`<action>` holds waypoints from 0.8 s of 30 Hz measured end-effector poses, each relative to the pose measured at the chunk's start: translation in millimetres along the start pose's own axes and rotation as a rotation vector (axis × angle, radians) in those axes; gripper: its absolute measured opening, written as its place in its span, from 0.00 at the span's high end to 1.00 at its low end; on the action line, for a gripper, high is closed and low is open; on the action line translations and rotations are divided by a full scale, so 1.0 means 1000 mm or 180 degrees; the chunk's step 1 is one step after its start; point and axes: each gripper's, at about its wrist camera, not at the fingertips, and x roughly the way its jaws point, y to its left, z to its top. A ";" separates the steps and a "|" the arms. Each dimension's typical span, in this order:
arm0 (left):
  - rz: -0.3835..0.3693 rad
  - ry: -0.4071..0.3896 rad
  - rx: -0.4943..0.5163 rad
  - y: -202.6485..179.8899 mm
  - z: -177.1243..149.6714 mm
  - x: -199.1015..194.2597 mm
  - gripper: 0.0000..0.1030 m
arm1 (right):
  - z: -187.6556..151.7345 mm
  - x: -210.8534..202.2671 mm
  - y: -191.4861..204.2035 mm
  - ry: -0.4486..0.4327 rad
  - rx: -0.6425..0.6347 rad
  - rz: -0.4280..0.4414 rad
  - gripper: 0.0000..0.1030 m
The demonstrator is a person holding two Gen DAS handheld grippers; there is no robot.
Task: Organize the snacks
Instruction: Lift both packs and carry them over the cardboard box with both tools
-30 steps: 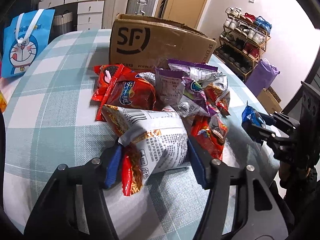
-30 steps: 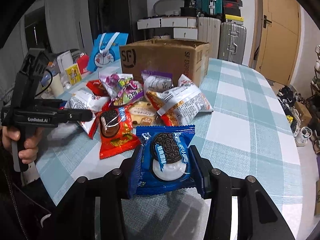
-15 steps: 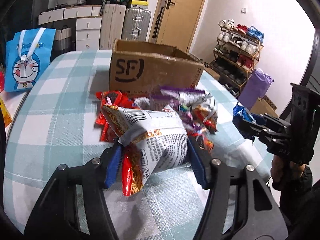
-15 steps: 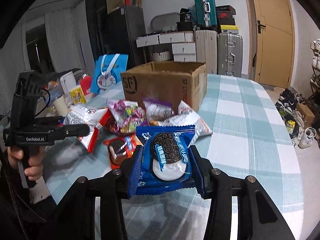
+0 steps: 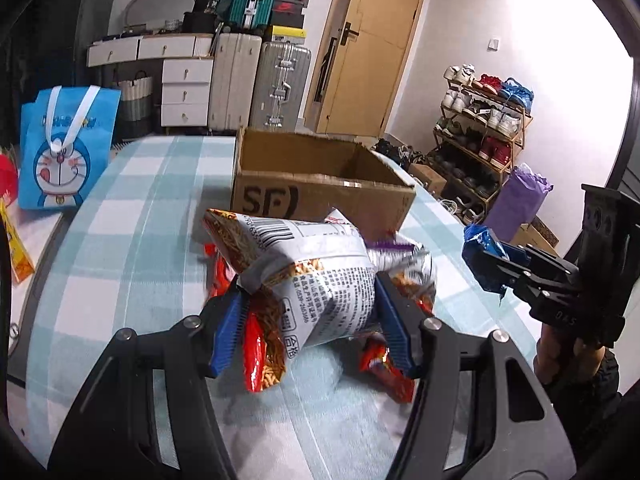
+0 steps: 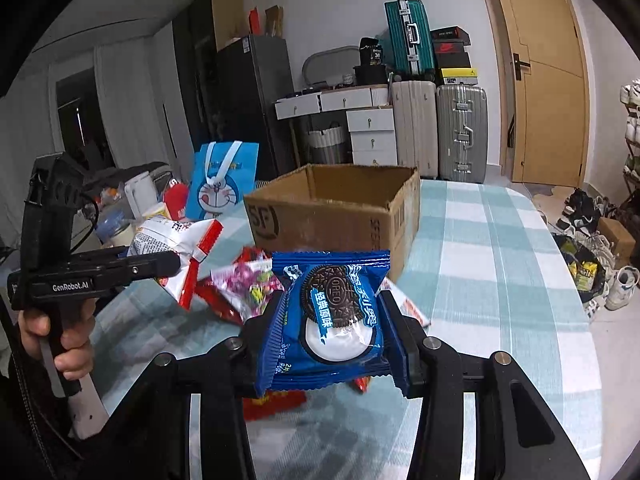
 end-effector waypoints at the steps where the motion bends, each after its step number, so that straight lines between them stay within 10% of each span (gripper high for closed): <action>1: 0.0010 -0.0014 0.0012 -0.001 0.004 0.003 0.43 | 0.004 0.000 0.000 -0.0029 -0.0003 -0.0017 0.56; 24: 0.0194 -0.0315 0.0171 0.007 0.112 0.072 0.43 | 0.085 0.054 -0.018 -0.0180 0.0135 -0.0053 0.55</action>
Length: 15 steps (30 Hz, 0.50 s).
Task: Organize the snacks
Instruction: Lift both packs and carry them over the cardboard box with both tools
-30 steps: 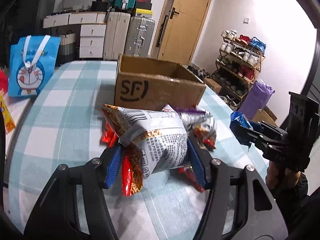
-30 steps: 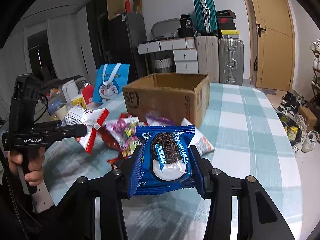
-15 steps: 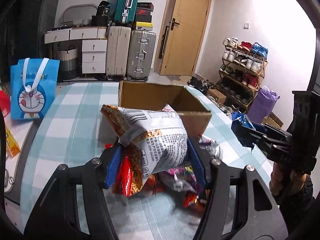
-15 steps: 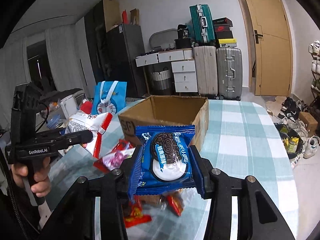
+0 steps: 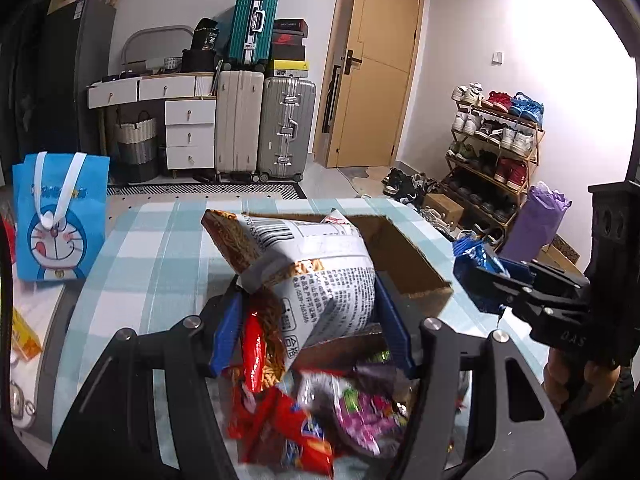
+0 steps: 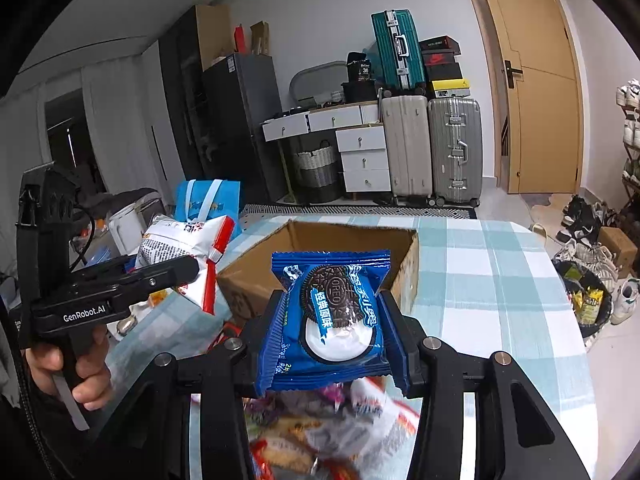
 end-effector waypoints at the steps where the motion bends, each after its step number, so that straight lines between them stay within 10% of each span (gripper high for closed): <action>1: 0.0000 -0.0002 0.0008 0.000 0.004 0.005 0.43 | 0.003 0.006 -0.001 0.0001 0.0023 0.0013 0.55; 15: 0.0099 0.0121 0.0047 0.011 0.038 0.083 0.43 | 0.024 0.065 -0.009 0.0142 0.0095 0.0047 0.55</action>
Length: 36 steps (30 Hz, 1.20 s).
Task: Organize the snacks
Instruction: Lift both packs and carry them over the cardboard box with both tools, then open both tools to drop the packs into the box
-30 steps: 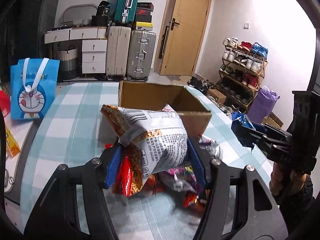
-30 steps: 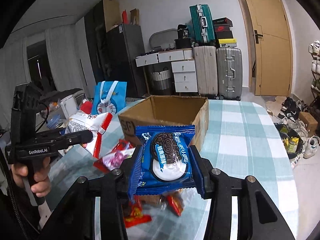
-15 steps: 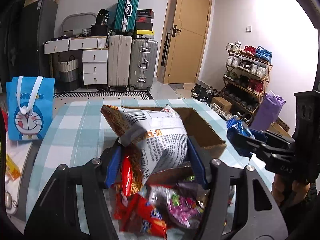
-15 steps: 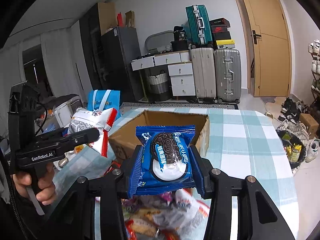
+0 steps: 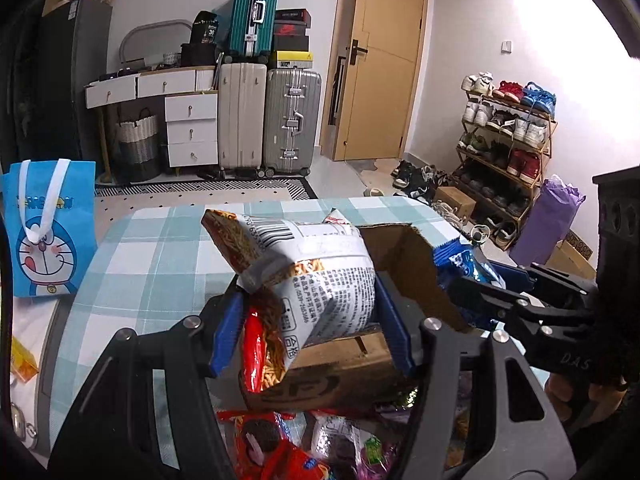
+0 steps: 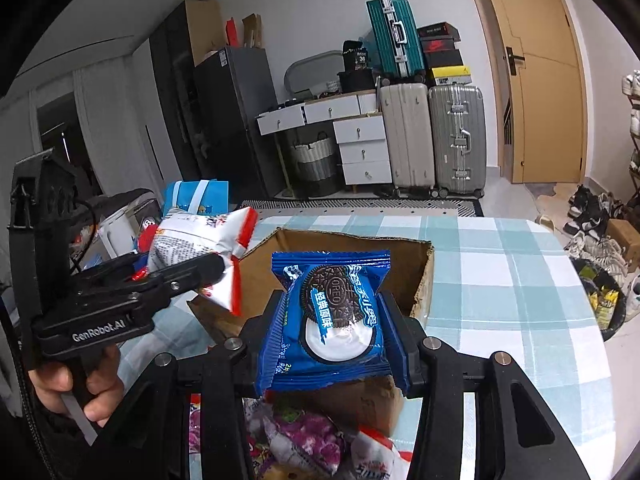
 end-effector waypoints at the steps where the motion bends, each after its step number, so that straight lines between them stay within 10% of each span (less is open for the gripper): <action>1: 0.0017 0.0019 -0.0006 0.001 0.000 0.005 0.43 | 0.002 0.003 -0.001 0.0009 0.0005 0.0014 0.55; 36: -0.0001 0.0521 0.0179 -0.029 -0.022 0.100 0.43 | 0.011 0.060 -0.041 0.0336 0.0067 0.0229 0.55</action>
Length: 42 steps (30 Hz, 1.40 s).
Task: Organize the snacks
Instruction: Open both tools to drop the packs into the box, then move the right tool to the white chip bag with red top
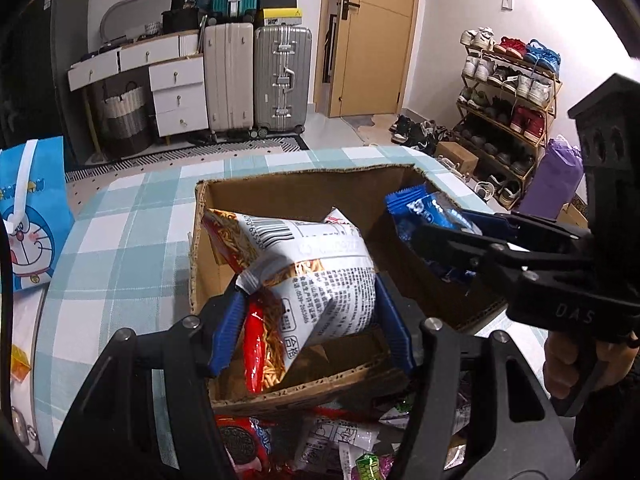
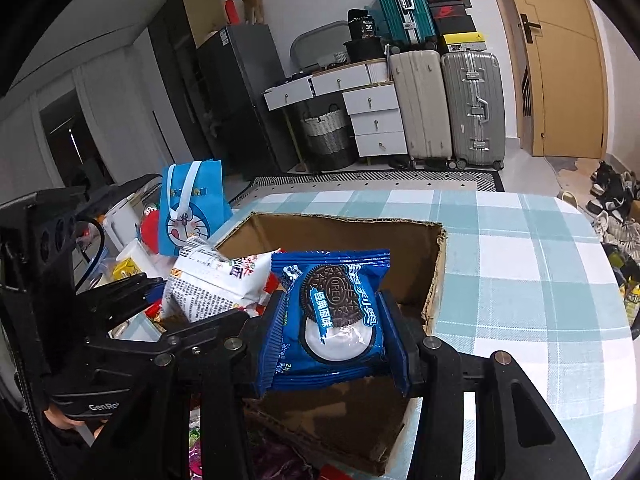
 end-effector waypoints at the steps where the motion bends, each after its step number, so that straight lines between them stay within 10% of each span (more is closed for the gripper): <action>1: 0.0000 -0.0001 0.0005 0.001 -0.002 -0.002 0.42 | 0.000 0.000 0.002 0.0000 -0.0013 -0.0016 0.55; 6: 0.0076 -0.0075 0.0000 0.008 -0.003 -0.018 0.28 | -0.001 -0.015 0.015 -0.0107 -0.0105 -0.0154 0.47; 13: 0.0196 -0.0273 -0.0037 0.009 -0.007 -0.062 0.01 | -0.005 -0.053 0.037 -0.0325 -0.0319 -0.0296 0.01; 26: 0.0261 -0.0333 -0.0134 0.021 -0.074 -0.137 0.01 | -0.061 -0.110 0.042 -0.0309 -0.0246 -0.0366 0.00; 42: 0.0185 0.0006 -0.0010 0.007 -0.125 -0.137 0.01 | -0.097 -0.105 0.025 0.0049 0.0015 -0.0316 0.00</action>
